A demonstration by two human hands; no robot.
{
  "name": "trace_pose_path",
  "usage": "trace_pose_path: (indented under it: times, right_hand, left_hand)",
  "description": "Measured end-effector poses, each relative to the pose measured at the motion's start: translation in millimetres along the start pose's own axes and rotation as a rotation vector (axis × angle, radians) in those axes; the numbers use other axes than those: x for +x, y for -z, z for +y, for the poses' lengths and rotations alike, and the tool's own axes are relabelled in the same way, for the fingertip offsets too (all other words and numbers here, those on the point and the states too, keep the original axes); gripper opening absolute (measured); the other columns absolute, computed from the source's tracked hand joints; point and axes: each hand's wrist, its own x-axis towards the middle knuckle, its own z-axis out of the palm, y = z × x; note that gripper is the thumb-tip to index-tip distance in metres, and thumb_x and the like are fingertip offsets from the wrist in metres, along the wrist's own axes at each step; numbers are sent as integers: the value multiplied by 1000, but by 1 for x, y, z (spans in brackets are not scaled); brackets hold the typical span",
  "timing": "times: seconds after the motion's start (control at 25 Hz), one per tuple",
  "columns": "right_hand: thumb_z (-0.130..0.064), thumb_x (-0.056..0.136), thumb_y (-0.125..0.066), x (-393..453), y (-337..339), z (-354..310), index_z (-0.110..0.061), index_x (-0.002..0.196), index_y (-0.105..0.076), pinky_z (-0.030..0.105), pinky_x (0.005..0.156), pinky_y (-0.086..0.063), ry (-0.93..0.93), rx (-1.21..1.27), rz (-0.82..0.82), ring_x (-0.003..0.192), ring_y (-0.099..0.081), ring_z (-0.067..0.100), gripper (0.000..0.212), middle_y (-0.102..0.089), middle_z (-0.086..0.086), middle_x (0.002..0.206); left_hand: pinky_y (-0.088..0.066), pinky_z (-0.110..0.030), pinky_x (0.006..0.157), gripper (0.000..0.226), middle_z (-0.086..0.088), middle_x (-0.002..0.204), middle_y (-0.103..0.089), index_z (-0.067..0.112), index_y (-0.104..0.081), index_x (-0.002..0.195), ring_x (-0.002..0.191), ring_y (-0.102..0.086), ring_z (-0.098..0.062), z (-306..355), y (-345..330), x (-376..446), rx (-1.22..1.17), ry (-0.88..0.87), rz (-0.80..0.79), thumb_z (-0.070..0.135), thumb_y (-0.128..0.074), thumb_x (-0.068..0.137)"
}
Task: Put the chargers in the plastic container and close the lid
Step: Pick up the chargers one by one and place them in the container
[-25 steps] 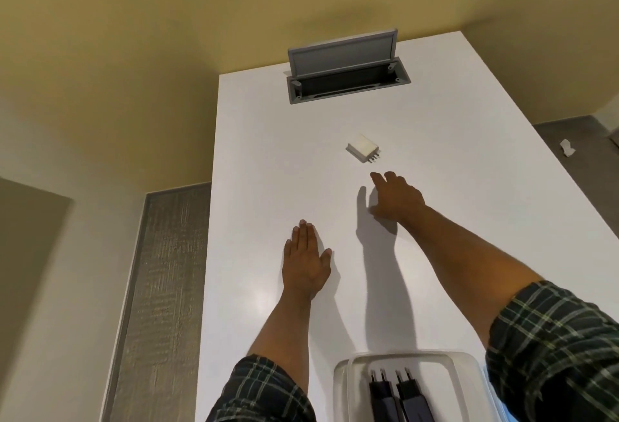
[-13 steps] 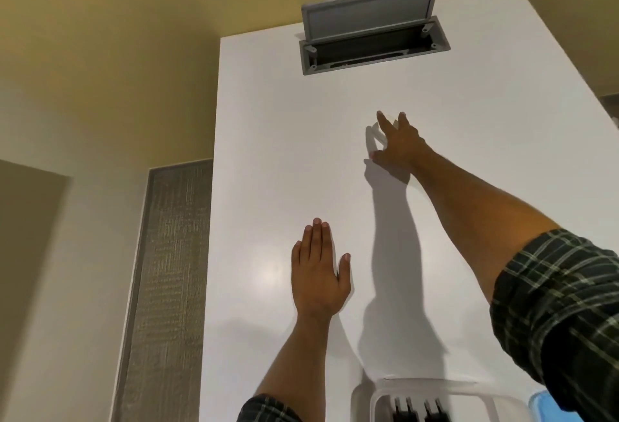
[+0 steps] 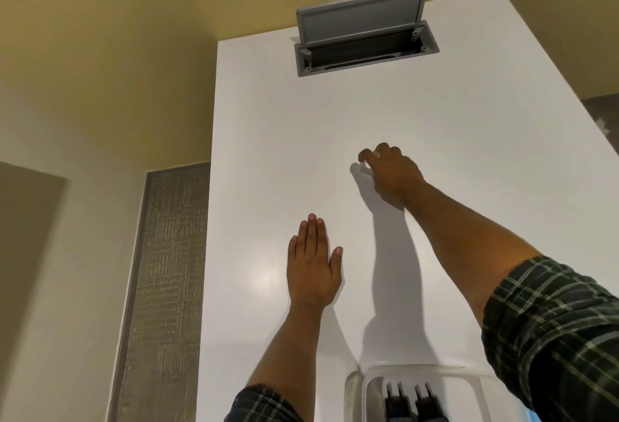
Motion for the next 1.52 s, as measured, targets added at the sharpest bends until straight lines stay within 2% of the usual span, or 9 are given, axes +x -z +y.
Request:
trace_pose_path:
  times: [0.2,0.4,0.56,0.72,0.92,1.0,1.2,1.4,1.52]
  right_hand:
    - [-1,77,-61,-59,1,-7,-23,148,-30,39,69,-48,19,23,-95,116,-47,31,80,-44,8,132]
    - [-14,81,-66,-129,0,-15,-10,128,-50,40,69,-53,107,21,-7,109,-49,30,50,-45,6,124]
    - [-2,68,-64,-190,8,-17,-16,125,-52,35,64,-53,189,144,110,104,-51,27,60,-50,2,119]
    - [3,65,-68,-258,19,-16,-11,124,-60,35,70,-55,313,164,207,107,-57,29,61,-60,6,119]
    - [-10,69,-69,-328,25,-7,-9,123,-64,36,76,-53,490,47,254,102,-62,27,54,-64,7,117]
    - [-13,70,-68,-347,28,-6,-9,122,-65,38,73,-52,544,17,231,98,-62,28,52,-64,8,114]
    - [-18,71,-68,-383,32,4,-10,124,-63,36,70,-55,683,-57,64,96,-65,27,54,-66,6,115]
    - [-15,69,-68,-393,23,6,-10,128,-57,37,57,-55,765,-255,-130,94,-65,30,60,-66,7,113]
    - [-4,77,-62,-388,20,-1,-12,131,-56,39,65,-53,839,-441,-256,101,-62,32,54,-64,7,114]
  left_hand:
    - [-25,-42,123,62,-4,167,-16,12,-22,158,154,-16,-20,-10,8,-19,68,-57,-75,43,-24,104]
    - [-24,-42,122,69,-7,166,-14,10,-19,158,154,-17,-25,-12,19,-61,93,-75,-166,45,-12,99]
    - [-35,-44,117,69,-9,163,-27,7,-32,154,149,-32,-28,-15,26,-107,76,-50,-191,45,-19,98]
    - [-13,-32,122,72,-9,165,-21,6,-25,156,151,-27,-25,-16,28,-175,70,58,-223,46,-21,96]
    - [-15,-33,116,70,-9,163,-27,7,-30,155,147,-35,-25,-13,29,-243,50,84,-282,45,-29,96]
    - [-15,-33,118,72,-8,164,-20,7,-25,155,149,-31,-25,-11,23,-260,41,73,-337,49,-24,96]
    - [-10,-38,126,92,-12,166,10,4,4,156,156,0,-29,7,31,-277,49,71,-450,59,2,83]
    - [-11,-40,126,82,-11,165,21,5,11,157,155,11,-28,14,39,-267,65,109,-564,45,-35,102]
    - [-11,-40,126,89,-12,164,23,3,11,156,154,13,-29,11,42,-264,93,75,-631,47,-43,101]
